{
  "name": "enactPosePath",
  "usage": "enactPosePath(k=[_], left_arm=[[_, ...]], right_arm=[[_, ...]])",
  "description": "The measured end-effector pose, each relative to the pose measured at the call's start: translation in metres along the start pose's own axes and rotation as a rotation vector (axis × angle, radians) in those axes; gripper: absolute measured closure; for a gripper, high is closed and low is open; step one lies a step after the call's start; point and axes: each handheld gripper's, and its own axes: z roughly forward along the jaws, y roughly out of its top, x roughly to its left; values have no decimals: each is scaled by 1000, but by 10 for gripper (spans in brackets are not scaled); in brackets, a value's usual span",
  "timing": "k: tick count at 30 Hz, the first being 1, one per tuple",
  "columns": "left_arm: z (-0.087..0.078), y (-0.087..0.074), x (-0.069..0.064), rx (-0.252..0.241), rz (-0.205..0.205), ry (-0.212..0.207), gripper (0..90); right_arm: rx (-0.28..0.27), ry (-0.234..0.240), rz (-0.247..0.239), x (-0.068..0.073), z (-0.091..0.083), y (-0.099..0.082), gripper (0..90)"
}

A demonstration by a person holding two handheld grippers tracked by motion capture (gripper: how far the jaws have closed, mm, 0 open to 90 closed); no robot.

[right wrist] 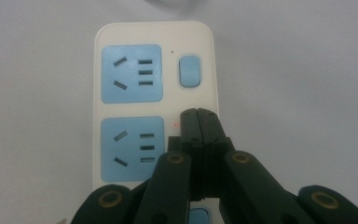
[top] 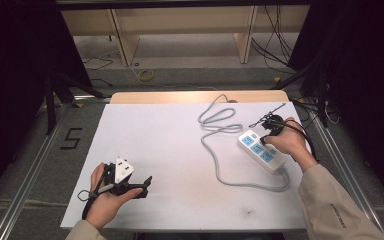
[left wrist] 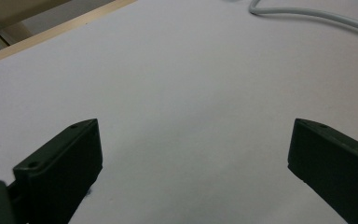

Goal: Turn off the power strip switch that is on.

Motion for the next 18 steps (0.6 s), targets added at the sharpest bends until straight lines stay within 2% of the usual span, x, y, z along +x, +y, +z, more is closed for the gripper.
enactPosePath(k=[18], left_arm=[[0,0,0,0,-2,-2,26]], right_arm=[[-1,0,6,0,0,0,900]])
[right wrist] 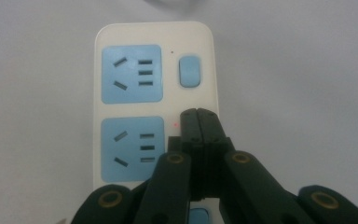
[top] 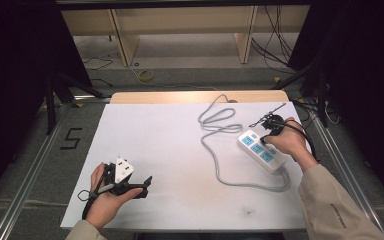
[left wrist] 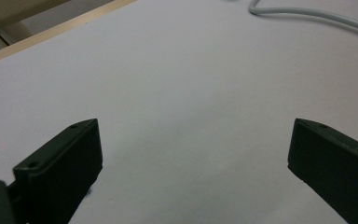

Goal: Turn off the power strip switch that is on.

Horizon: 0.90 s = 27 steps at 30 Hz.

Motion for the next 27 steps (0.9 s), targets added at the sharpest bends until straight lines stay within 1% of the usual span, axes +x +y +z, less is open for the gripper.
enactPosePath(k=[15,17,19,27], left_arm=[[0,0,0,-1,0,-1,26],[0,0,0,0,0,-1,26],[0,0,0,-1,0,-1,26],[0,0,0,-1,-1,-1,27]], right_arm=[[0,0,0,0,0,0,900],[-20,6,9,0,-3,1,900],[-12,9,4,0,-3,1,900],[-14,5,1,1,-3,1,900]])
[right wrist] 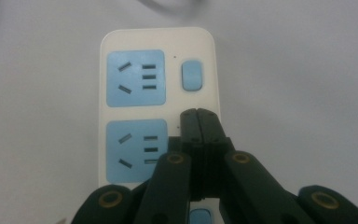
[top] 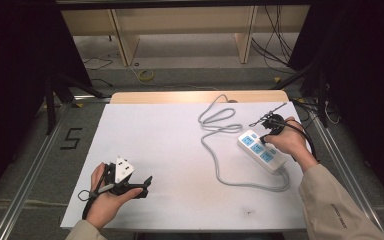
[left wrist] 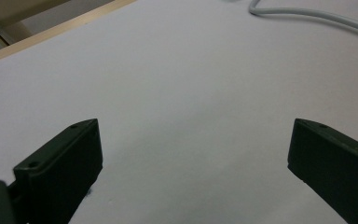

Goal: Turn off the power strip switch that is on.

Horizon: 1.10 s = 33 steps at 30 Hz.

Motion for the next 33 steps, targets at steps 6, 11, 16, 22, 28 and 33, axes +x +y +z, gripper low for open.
enactPosePath(k=[6,11,16,22,28,33], left_arm=[[0,0,0,0,-1,1,28],[0,0,0,-1,-3,1,28],[0,0,0,-1,-4,1,28],[0,0,0,-1,-4,1,28],[0,0,0,0,-2,2,28],[0,0,0,-1,-5,2,28]], right_arm=[[1,-4,-1,0,0,0,900],[-5,0,0,1,0,0,900],[-12,1,-3,3,-1,1,900],[-25,1,-4,3,-2,1,900],[-44,1,-12,5,-5,1,900],[-60,13,-12,7,-7,1,900]])
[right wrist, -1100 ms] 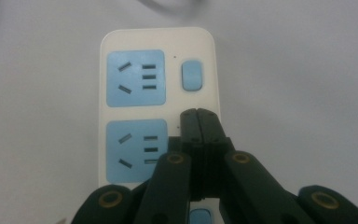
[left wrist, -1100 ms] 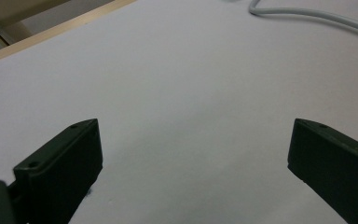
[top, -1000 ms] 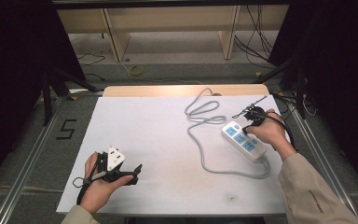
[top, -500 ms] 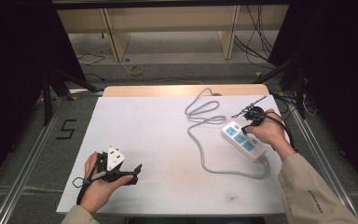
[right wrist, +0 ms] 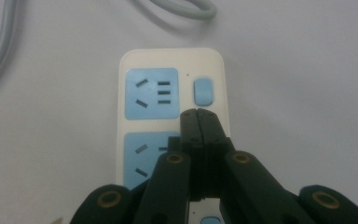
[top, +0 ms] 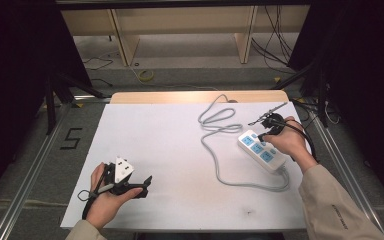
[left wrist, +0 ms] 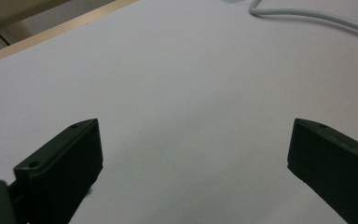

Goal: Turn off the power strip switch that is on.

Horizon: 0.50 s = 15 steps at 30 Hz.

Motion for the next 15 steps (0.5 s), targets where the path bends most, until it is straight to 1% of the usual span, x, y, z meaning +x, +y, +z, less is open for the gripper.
enactPosePath(k=[9,12,15], left_arm=[[0,0,0,2,2,0,28],[0,0,0,2,1,0,29],[0,0,0,2,1,0,28]], right_arm=[[-32,11,-10,4,-6,-1,862],[-41,26,-7,6,-7,-3,851],[-49,30,-15,8,-8,-5,845]])
